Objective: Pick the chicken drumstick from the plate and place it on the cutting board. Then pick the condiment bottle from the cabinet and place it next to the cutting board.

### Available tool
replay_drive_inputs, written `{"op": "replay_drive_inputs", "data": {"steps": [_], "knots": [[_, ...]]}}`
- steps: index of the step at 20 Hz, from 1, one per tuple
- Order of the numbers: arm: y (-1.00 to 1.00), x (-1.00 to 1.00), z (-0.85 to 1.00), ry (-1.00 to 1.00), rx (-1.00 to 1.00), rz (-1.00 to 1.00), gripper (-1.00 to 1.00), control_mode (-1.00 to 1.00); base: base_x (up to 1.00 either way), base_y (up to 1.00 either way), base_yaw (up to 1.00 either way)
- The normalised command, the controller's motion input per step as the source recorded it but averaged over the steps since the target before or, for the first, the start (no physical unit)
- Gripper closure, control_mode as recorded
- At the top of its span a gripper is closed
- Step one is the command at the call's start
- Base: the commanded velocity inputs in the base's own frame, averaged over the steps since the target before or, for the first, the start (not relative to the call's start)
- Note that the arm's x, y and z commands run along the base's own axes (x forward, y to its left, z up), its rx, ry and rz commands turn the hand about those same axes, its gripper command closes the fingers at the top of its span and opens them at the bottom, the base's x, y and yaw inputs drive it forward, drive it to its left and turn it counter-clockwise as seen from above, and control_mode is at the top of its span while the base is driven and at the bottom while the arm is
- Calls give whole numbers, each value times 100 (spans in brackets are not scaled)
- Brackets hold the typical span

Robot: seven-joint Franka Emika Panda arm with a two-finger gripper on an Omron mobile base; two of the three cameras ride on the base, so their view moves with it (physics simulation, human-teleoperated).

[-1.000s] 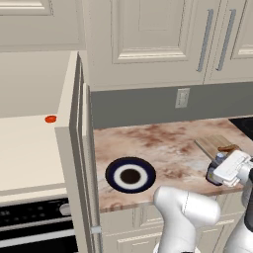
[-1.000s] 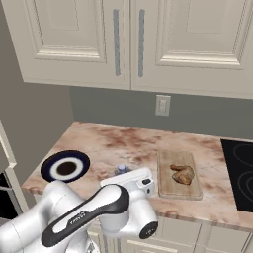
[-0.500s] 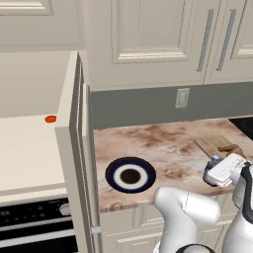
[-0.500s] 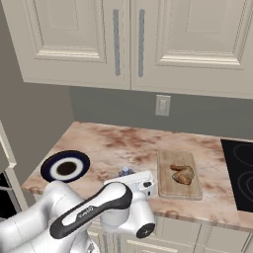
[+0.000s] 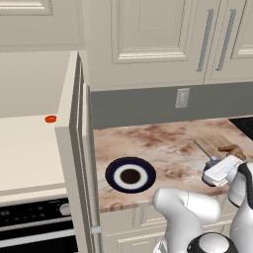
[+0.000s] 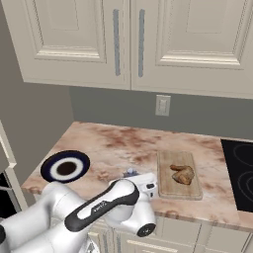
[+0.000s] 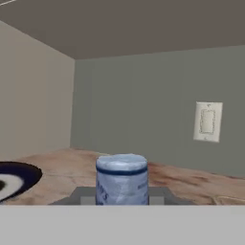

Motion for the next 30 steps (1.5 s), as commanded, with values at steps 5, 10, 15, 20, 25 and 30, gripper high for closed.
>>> {"op": "replay_drive_inputs", "data": {"steps": [5,10,15,20,25,30], "knots": [[-19,17,-22,0,0,-1,100,-100,0,0,0],[-17,18,-22,0,0,-1,100,-100,0,0,0],[-14,15,-21,-1,0,-1,100,-100,0,0,0],[-5,7,-26,-3,0,0,100,-100,0,0,0],[3,0,-30,-9,0,0,100,-100,0,0,0],[17,-3,-34,-13,0,0,100,-100,0,0,0]]}}
